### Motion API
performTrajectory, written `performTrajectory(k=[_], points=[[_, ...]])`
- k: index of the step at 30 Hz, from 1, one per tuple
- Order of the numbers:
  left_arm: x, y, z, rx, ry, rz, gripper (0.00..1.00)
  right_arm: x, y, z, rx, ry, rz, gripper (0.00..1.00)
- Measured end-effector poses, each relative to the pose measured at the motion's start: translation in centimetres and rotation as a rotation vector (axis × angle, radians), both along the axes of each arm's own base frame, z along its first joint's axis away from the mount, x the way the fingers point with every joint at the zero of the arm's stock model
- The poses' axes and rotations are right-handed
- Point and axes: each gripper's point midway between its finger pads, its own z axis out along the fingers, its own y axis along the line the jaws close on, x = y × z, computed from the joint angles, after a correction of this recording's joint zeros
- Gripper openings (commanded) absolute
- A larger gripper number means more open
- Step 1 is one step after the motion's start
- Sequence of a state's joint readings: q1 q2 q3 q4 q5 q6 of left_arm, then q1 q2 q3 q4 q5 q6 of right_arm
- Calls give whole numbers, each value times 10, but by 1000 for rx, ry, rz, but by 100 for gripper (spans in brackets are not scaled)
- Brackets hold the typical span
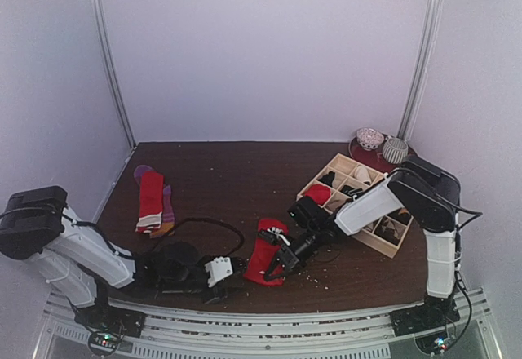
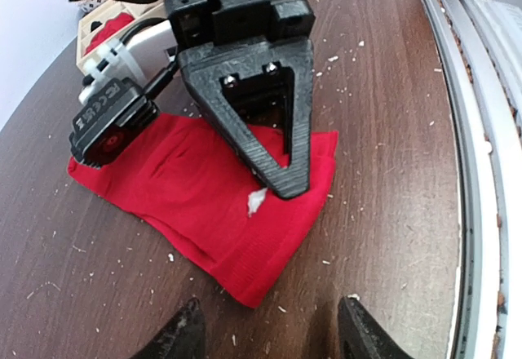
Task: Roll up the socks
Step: Roll a pair of socks at the center of the board.
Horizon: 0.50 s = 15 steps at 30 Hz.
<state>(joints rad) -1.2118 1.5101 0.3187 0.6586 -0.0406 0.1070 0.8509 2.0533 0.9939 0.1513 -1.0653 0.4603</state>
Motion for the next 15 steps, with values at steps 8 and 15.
performTrajectory(k=[8,15], points=[[-2,-20,8,-50,-89,-61,52,-6,-4,0,-8,65,20,7],[0,-41,1,-59,-93,-99,38,-7,-6,0,-14,81,21,7]])
